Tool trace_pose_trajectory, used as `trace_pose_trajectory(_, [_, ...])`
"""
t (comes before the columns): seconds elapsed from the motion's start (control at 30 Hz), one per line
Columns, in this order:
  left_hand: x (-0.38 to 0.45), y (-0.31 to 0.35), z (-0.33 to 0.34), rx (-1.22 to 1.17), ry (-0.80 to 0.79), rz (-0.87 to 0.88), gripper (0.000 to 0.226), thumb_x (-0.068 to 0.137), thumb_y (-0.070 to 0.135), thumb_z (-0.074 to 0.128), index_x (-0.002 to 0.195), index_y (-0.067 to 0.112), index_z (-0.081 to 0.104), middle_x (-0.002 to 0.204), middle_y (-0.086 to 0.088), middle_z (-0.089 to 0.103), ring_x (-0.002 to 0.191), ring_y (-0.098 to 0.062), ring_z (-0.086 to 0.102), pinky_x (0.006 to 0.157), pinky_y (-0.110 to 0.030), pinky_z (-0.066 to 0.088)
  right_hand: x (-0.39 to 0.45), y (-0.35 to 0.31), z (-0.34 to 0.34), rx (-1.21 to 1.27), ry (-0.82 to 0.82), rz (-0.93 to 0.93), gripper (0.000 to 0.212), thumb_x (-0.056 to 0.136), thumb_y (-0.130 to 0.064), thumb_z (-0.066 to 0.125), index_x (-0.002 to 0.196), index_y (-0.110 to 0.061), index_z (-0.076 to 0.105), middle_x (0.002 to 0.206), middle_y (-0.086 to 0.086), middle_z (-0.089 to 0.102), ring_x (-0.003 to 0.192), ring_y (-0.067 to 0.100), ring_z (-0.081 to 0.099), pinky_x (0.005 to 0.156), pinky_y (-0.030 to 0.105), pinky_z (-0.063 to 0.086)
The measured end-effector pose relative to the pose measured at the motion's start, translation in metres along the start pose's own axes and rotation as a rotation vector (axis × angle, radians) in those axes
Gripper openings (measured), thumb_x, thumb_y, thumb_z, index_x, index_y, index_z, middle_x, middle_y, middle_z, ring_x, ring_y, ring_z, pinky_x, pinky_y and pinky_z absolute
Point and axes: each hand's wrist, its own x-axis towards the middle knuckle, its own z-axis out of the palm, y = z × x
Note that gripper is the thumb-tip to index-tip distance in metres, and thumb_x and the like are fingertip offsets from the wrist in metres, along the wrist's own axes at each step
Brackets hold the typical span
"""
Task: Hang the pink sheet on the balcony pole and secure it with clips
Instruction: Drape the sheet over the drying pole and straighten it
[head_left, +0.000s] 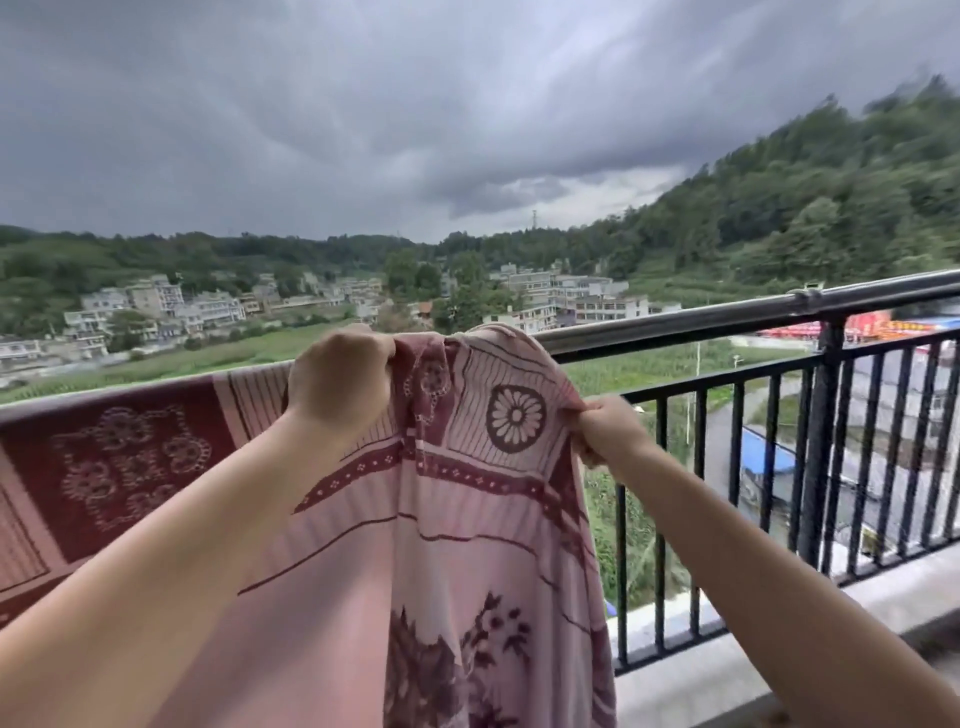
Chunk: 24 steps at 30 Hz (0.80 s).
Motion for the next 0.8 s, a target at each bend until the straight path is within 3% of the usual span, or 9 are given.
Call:
trace_pose_trajectory(0.07, [0.006, -0.001, -0.001, -0.072, -0.002, -0.036, 0.017, 0.087, 0.009, 0.052, 0.093, 0.002, 0.066, 0.087, -0.014, 0.068, 0.078, -0.029, 0.062, 0.072, -0.04, 0.055, 0.001, -0.015, -0.026, -0.097, 0.201, -0.126, 0.027, 0.081, 0.006, 0.041, 0.059, -0.001, 0.055, 0.06, 0.013, 0.055, 0.054, 0.024, 0.052, 0.041, 0.025, 0.042])
trace_pose_trajectory(0.13, [0.011, -0.001, -0.003, -0.105, -0.031, -0.071, 0.017, 0.088, 0.01, 0.052, 0.089, 0.003, 0.067, 0.083, -0.012, 0.067, 0.072, -0.026, 0.058, 0.071, -0.037, 0.054, 0.005, -0.034, -0.048, -0.371, 0.493, -0.335, 0.019, 0.079, 0.009, 0.04, 0.075, 0.007, 0.058, 0.071, 0.023, 0.059, 0.068, 0.032, 0.055, 0.044, 0.026, 0.027])
trace_pose_trajectory(0.2, [0.019, 0.0, -0.005, -0.113, -0.052, -0.127, 0.015, 0.088, 0.009, 0.052, 0.087, 0.002, 0.066, 0.078, -0.01, 0.064, 0.067, -0.024, 0.054, 0.068, -0.036, 0.053, 0.016, -0.053, -0.065, -0.548, 0.624, -0.499, 0.019, 0.081, 0.008, 0.041, 0.096, 0.013, 0.053, 0.087, 0.031, 0.062, 0.082, 0.038, 0.059, 0.052, 0.022, 0.026])
trace_pose_trajectory(0.33, [0.051, 0.02, -0.008, -0.043, 0.056, -0.255, 0.015, 0.086, 0.001, 0.046, 0.092, -0.005, 0.058, 0.093, -0.023, 0.062, 0.074, -0.03, 0.054, 0.064, -0.035, 0.043, 0.07, -0.085, -0.087, -0.738, 0.491, -0.656, 0.046, 0.082, -0.003, 0.051, 0.121, 0.011, 0.031, 0.108, 0.028, 0.055, 0.104, 0.038, 0.052, 0.072, 0.026, 0.04])
trace_pose_trajectory(0.43, [0.081, 0.047, -0.006, -0.061, 0.043, -0.345, 0.025, 0.087, 0.006, 0.046, 0.11, -0.005, 0.047, 0.109, -0.026, 0.053, 0.093, -0.039, 0.056, 0.073, -0.041, 0.046, 0.112, -0.107, -0.1, -0.873, 0.339, -0.603, 0.074, 0.082, -0.014, 0.052, 0.137, 0.003, 0.005, 0.127, 0.029, 0.044, 0.117, 0.039, 0.043, 0.095, 0.038, 0.039])
trace_pose_trajectory(0.5, [0.094, 0.072, 0.002, -0.124, 0.036, -0.299, 0.028, 0.09, 0.015, 0.047, 0.111, -0.004, 0.047, 0.11, -0.025, 0.055, 0.095, -0.037, 0.057, 0.076, -0.041, 0.047, 0.132, -0.109, -0.102, -0.952, 0.208, -0.551, 0.076, 0.086, -0.019, 0.047, 0.139, -0.001, -0.006, 0.134, 0.028, 0.038, 0.119, 0.038, 0.042, 0.1, 0.039, 0.037])
trace_pose_trajectory(0.67, [0.091, 0.154, 0.049, -0.237, -0.007, -0.036, 0.025, 0.087, 0.024, 0.054, 0.103, 0.006, 0.062, 0.105, -0.014, 0.066, 0.097, -0.031, 0.062, 0.083, -0.038, 0.051, 0.134, -0.059, -0.122, -0.958, -0.13, -0.562, 0.041, 0.088, -0.02, 0.047, 0.126, -0.007, 0.04, 0.119, 0.019, 0.057, 0.107, 0.03, 0.053, 0.078, 0.027, 0.038])
trace_pose_trajectory(0.73, [0.092, 0.179, 0.068, -0.262, 0.012, -0.037, 0.026, 0.087, 0.024, 0.054, 0.105, 0.009, 0.064, 0.107, -0.011, 0.067, 0.1, -0.03, 0.061, 0.084, -0.038, 0.051, 0.127, -0.032, -0.134, -0.809, -0.04, -0.711, 0.033, 0.088, -0.018, 0.047, 0.119, -0.01, 0.052, 0.109, 0.017, 0.065, 0.098, 0.028, 0.059, 0.068, 0.025, 0.038])
trace_pose_trajectory(0.8, [0.093, 0.196, 0.082, -0.266, 0.104, -0.059, 0.023, 0.087, 0.022, 0.054, 0.102, 0.011, 0.066, 0.102, -0.01, 0.068, 0.098, -0.03, 0.062, 0.081, -0.037, 0.05, 0.12, -0.006, -0.143, -0.624, 0.142, -0.941, 0.024, 0.085, -0.015, 0.05, 0.105, -0.011, 0.062, 0.098, 0.012, 0.07, 0.091, 0.026, 0.064, 0.071, 0.028, 0.048])
